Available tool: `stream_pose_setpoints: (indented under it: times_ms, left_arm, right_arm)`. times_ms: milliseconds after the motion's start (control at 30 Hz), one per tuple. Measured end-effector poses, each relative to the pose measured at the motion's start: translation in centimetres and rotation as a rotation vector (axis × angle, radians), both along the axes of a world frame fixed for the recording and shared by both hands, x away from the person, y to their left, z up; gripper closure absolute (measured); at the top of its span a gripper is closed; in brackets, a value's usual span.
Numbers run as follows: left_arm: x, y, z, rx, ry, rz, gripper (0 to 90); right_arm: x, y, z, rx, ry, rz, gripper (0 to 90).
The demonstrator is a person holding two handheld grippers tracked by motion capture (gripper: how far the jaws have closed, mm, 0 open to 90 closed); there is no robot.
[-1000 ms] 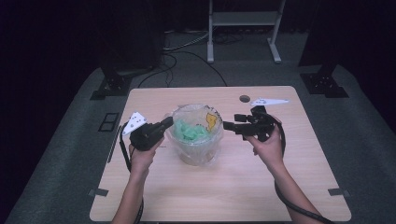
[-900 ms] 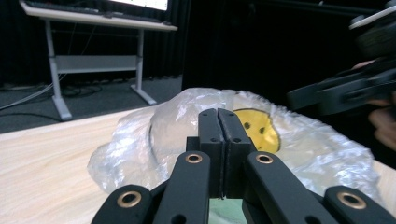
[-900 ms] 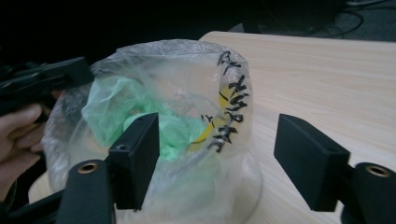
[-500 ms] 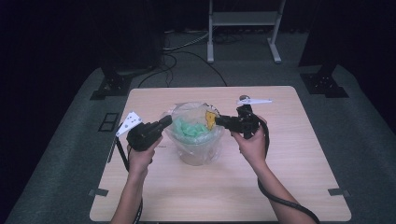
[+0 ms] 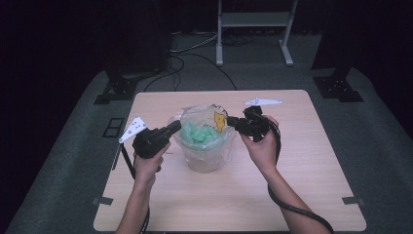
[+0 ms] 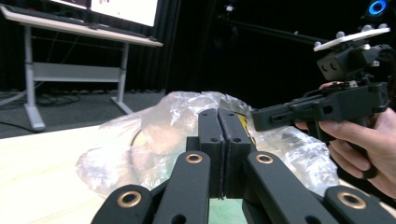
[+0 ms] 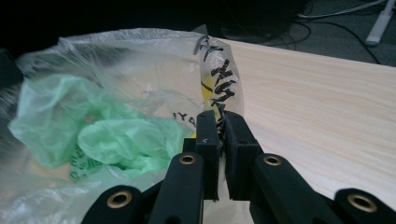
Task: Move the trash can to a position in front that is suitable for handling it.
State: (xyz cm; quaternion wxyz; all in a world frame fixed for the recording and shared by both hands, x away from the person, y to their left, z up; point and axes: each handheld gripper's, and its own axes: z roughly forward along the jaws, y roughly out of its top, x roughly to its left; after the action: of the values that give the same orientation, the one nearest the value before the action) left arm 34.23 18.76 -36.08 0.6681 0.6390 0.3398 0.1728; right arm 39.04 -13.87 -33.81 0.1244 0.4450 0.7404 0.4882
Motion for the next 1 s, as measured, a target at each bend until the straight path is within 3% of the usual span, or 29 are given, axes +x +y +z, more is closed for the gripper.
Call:
stream_pose_setpoints:
  times_ms: [167,367,567,1000]
  left_arm:
    - [-0.2,-0.5,0.1,-0.014,-0.004,-0.023,89.4]
    - [-0.4,-1.5,0.1,0.004,-0.010,-0.058,89.3]
    - [-0.5,-2.6,-0.3,0.018,-0.003,-0.086,89.3]
    - [-0.4,-4.0,-1.2,0.049,0.018,-0.114,89.3]
  right_arm:
    - [-0.2,0.6,1.2,0.045,0.008,0.049,89.1]
    - [-0.3,2.3,2.3,0.048,0.003,0.129,89.0]
    - [-0.3,3.9,2.6,0.087,0.032,0.196,88.9]
    - [-0.3,5.1,2.5,0.154,0.070,0.249,87.4]
